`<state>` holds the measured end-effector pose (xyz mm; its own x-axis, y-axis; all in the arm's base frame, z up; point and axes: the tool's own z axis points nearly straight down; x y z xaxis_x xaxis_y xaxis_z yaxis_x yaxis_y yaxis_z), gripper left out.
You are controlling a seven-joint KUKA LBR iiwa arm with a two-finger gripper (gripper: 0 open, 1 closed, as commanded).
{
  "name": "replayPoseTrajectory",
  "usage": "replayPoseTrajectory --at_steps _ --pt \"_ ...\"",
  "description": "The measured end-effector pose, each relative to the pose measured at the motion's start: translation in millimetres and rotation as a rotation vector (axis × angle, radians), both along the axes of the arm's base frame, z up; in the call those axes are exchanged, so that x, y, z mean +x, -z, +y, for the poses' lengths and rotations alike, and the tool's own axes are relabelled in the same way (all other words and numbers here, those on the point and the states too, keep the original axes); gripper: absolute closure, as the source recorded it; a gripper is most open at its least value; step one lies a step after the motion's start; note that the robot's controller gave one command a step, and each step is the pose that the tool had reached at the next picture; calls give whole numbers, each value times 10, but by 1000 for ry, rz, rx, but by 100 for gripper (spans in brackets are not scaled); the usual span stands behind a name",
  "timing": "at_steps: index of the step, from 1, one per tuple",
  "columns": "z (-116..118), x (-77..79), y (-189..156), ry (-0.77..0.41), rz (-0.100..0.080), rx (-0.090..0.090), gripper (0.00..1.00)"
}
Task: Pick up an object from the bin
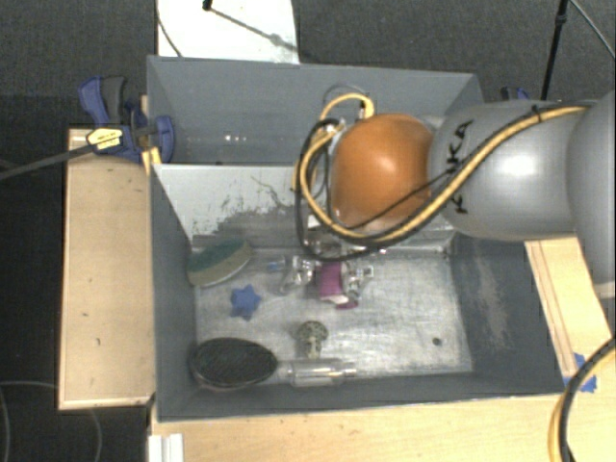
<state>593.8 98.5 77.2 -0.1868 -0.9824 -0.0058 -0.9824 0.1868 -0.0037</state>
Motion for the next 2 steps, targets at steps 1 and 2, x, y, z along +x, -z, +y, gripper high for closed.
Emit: replayPoseTrajectory --at_steps 1,2 --pt "-76 9 -11 6 6 -16 100" --pt "-73 19 -285 17 0 -2 100"
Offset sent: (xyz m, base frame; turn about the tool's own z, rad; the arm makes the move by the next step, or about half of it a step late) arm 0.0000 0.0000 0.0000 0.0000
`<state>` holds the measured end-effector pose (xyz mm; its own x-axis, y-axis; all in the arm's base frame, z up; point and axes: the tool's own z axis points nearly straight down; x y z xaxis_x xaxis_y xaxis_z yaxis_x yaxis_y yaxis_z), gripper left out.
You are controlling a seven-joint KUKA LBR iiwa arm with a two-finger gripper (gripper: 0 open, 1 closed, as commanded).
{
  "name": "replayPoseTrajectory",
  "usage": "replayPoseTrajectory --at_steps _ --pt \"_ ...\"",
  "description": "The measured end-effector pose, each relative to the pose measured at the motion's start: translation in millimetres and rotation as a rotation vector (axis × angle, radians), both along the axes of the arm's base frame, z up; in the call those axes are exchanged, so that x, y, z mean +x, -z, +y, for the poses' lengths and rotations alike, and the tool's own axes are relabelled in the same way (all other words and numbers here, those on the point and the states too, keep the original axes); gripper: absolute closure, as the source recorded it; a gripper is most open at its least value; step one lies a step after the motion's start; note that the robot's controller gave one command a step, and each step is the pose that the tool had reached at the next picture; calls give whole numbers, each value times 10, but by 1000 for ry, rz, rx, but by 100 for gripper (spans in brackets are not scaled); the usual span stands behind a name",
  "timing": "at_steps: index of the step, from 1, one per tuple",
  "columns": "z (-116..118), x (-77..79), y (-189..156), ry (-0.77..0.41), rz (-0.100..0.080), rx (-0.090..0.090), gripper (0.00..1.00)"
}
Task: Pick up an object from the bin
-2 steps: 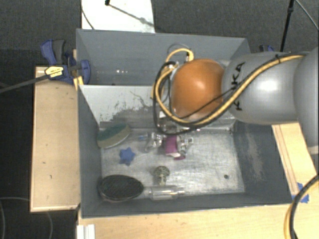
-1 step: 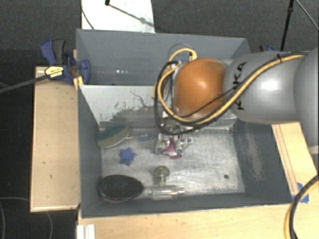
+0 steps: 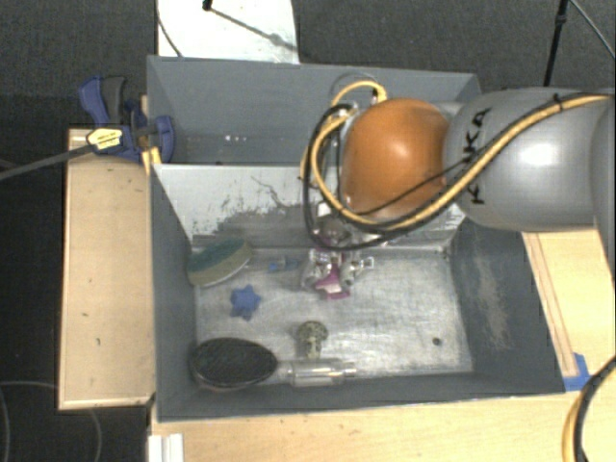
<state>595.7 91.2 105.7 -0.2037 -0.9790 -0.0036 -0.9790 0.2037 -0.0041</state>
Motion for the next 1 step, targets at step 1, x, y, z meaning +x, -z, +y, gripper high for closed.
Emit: replayPoseTrajectory --at_steps 1 --pt "6 17 -931 13 -4 0 100"
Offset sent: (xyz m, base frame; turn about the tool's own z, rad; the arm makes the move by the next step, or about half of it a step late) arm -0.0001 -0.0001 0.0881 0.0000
